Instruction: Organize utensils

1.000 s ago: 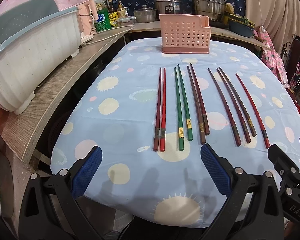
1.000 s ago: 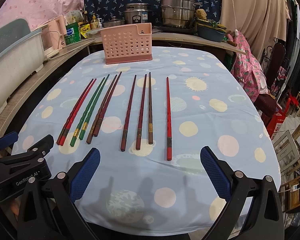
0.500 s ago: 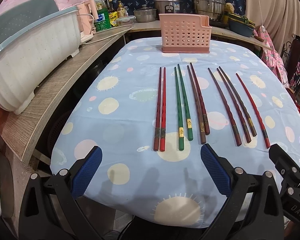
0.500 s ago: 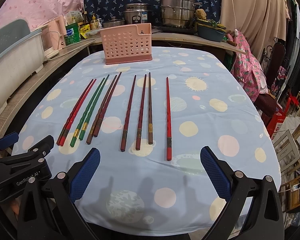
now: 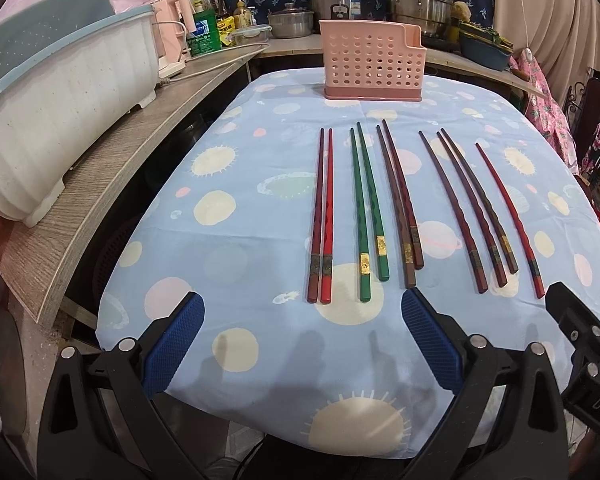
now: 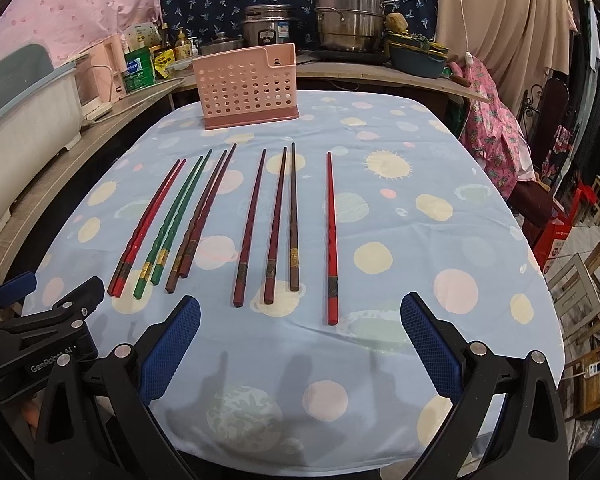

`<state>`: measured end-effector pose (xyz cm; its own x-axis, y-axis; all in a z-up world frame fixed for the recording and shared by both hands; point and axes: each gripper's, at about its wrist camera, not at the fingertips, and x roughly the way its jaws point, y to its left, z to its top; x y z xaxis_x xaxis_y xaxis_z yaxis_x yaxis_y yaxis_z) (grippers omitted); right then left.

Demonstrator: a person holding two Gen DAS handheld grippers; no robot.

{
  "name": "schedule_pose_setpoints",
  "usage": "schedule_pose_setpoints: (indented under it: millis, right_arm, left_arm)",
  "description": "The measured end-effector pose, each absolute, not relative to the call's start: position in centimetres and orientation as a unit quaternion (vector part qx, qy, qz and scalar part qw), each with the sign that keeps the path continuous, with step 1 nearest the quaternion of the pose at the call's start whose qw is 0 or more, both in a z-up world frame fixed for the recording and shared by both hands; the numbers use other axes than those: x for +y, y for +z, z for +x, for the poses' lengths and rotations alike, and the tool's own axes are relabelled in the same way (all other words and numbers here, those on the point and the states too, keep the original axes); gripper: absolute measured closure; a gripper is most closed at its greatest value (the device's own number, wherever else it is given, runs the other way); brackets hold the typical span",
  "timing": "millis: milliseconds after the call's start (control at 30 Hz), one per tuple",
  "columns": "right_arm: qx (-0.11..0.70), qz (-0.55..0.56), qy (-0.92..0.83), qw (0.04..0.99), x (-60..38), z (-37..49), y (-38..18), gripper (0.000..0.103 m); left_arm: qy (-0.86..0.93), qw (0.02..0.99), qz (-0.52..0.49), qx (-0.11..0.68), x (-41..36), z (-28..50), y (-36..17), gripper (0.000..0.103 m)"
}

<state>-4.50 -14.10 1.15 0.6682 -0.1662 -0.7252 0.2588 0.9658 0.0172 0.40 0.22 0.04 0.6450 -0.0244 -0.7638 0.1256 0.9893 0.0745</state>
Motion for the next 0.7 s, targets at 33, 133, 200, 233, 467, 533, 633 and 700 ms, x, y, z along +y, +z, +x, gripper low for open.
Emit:
schedule_pose_setpoints:
  millis: [33,133,200,233,467,533,633,700]
  right_arm:
    - [0.391,0.061,-0.117,0.911,-14.3,-4.4,1.1,0.007]
    - [0.393,0.061,-0.117,0.910,-14.5,-4.0,1.0,0.007]
    - [0.393,0.060,-0.118,0.910,-14.5,-3.9,1.0,0.007]
    - [0.393,0.062,-0.118,0.910,-14.5,-3.9,1.0,0.007]
    - [0.398,0.075,-0.123,0.906,-16.0,-2.7,0.4,0.007]
    - [0.397,0.081,-0.127,0.906,-16.7,-2.2,0.2,0.007]
    - [0.395,0.082,-0.132,0.906,-17.5,-1.4,-0.2,0.009]
    - [0.397,0.084,-0.134,0.904,-17.9,-0.7,-0.5,0.011]
  left_arm:
    - [-0.041,0.904,0.061,0.420,0.2,0.5,0.0,0.008]
    - [-0.043,0.903,0.062,0.422,0.1,0.9,0.0,0.008]
    - [-0.043,0.903,0.062,0.424,0.0,1.1,0.0,0.008]
    - [-0.044,0.902,0.061,0.425,-0.1,1.3,-0.1,0.008]
    - [-0.034,0.896,0.033,0.441,1.7,3.1,-0.9,0.009]
    - [-0.029,0.894,0.024,0.446,2.5,3.7,-1.3,0.009]
    - [-0.027,0.889,0.008,0.457,3.3,4.8,-2.1,0.009]
    - [-0.025,0.887,0.005,0.461,3.6,5.4,-2.5,0.011]
